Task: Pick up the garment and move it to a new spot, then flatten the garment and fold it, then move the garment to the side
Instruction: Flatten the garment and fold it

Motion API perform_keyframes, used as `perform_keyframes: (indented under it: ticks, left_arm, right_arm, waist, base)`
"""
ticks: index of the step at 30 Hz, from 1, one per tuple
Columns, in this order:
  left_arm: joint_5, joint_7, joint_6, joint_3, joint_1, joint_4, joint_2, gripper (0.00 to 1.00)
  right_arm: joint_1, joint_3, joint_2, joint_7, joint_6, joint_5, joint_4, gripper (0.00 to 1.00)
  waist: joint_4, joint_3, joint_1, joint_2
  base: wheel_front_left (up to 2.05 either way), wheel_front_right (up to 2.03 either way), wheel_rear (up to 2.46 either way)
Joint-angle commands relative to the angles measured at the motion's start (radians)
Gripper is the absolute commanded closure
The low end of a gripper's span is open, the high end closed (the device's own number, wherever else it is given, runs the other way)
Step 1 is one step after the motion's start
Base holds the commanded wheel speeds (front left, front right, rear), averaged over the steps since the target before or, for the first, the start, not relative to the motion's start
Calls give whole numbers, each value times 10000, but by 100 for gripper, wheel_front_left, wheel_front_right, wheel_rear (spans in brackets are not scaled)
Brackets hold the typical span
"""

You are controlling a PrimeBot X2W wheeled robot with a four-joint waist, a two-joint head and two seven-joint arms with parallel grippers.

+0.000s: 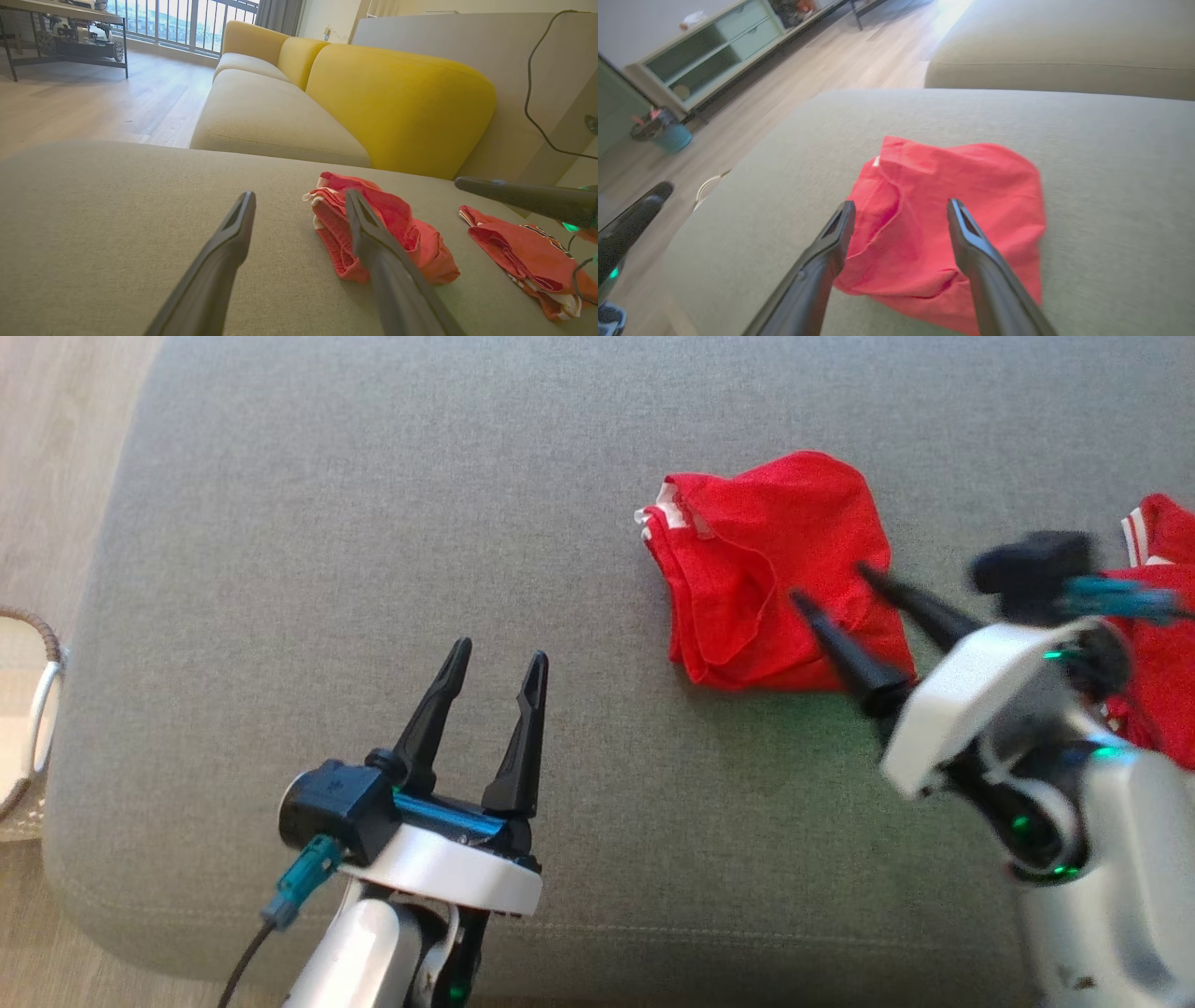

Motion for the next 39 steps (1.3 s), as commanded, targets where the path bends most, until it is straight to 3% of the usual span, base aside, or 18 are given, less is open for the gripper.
perform_keyframes:
  ticks: [1, 7, 14, 21, 26, 34, 35, 36, 37, 39]
  left_arm:
    - [123, -49, 66, 384, -81, -394, 18, 0]
    - [279, -49, 531, 648, 176, -544, 18, 0]
    - [463, -49, 899, 1181, 806, -783, 18, 0]
    - [922, -49, 969, 1665, 1360, -832, 18, 0]
    - [1418, -49, 974, 1897, 1850, -905, 22, 0]
    - [1803, -49, 877, 1938, 2463, -1011, 20, 0]
    - [1834, -49, 880, 1911, 2479, -1022, 20, 0]
    - [1863, -49, 880, 1875, 2484, -1029, 20, 0]
    - [1895, -49, 873, 1827, 2480, -1034, 20, 0]
    - [1941, -49, 862, 1737, 2464, -1042, 19, 0]
  right_arm:
    - [-121, -56, 201, -240, -4, 56, -272, 0]
    - [238, -1230, 308, -2159, -4, -452, 446, 0]
    - [1437, -1644, 318, -5334, -4, -843, 1471, 0]
    - [2311, -1424, 320, -7840, -4, -2732, 2094, 0]
    - [2927, -1450, 320, -8388, -4, -3233, 2347, 0]
    - [3908, -1347, 321, -8425, -4, -2769, 2366, 0]
    - [3887, -1327, 321, -8426, -4, -2774, 2439, 9]
    - [3814, -1315, 321, -8426, -4, -2719, 2519, 62]
    - [3717, -1253, 321, -8426, -4, -2656, 2667, 100]
    - [3335, -1128, 321, -8427, -4, -2450, 2972, 100]
  waist:
    - [5, -86, 0, 0]
    - [11, -487, 0, 0]
    - [-181, -1111, 0, 0]
    - [-369, -1596, 0, 0]
    - [-420, -1987, 0, 0]
    - [-314, -2398, 0, 0]
    - [-283, -2410, 0, 0]
    - [-241, -2417, 0, 0]
    - [-182, -2411, 0, 0]
    - [-38, -2377, 0, 0]
  base:
    - [0, 0, 0]
    - [0, 0, 0]
    - [0, 0, 0]
    - [0, 0, 0]
    - [0, 0, 0]
    - [0, 0, 0]
    - [0, 0, 0]
    - [0, 0, 0]
    - [0, 0, 0]
    - [0, 0, 0]
